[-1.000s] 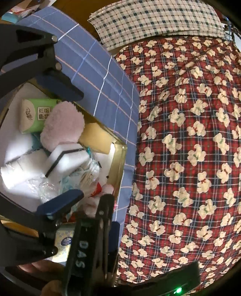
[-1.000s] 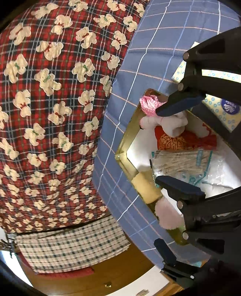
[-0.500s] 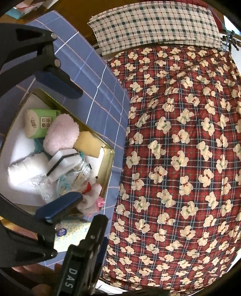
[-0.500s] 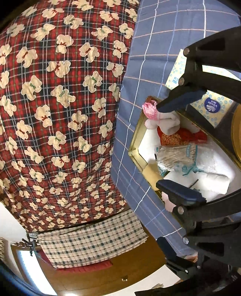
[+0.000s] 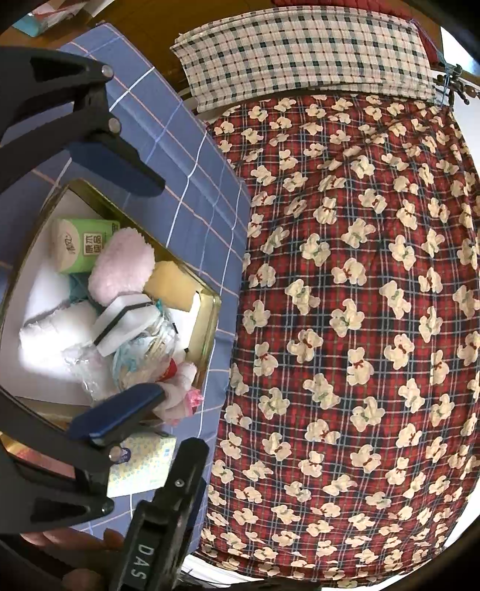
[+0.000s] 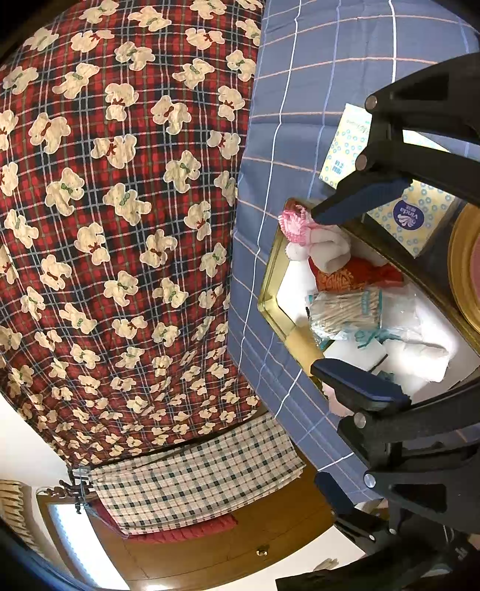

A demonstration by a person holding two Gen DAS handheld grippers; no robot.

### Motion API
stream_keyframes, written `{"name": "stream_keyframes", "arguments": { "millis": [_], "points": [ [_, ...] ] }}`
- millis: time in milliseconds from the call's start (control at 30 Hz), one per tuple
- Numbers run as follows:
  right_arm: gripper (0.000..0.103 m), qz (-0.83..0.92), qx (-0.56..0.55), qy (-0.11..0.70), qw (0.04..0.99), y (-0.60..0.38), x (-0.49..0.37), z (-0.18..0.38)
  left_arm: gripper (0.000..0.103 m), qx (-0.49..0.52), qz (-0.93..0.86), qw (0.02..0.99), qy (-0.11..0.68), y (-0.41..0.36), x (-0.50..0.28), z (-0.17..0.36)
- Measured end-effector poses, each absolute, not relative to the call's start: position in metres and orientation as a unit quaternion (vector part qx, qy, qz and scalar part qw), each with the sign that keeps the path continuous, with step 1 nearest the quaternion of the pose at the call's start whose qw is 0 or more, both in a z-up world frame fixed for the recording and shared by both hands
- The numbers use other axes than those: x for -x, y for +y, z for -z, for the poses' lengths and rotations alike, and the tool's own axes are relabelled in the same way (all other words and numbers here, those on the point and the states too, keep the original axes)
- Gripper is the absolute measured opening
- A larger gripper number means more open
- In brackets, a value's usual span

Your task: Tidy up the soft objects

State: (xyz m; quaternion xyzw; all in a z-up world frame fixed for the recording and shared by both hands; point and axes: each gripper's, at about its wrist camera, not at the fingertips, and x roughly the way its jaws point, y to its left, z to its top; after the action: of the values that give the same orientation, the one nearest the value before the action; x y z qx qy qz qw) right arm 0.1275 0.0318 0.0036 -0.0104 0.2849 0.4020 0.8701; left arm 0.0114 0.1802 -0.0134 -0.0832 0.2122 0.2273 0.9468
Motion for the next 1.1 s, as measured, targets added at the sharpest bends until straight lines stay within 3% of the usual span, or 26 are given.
{"name": "stream_keyframes", "arguments": {
  "millis": [1100],
  "points": [
    [0.077,-0.412,0.006,0.273,0.869,0.025,-0.111,-0.005,0.102,0.073,-0.247,0.944,0.206,0.18,-0.003,0.011]
  ]
}}
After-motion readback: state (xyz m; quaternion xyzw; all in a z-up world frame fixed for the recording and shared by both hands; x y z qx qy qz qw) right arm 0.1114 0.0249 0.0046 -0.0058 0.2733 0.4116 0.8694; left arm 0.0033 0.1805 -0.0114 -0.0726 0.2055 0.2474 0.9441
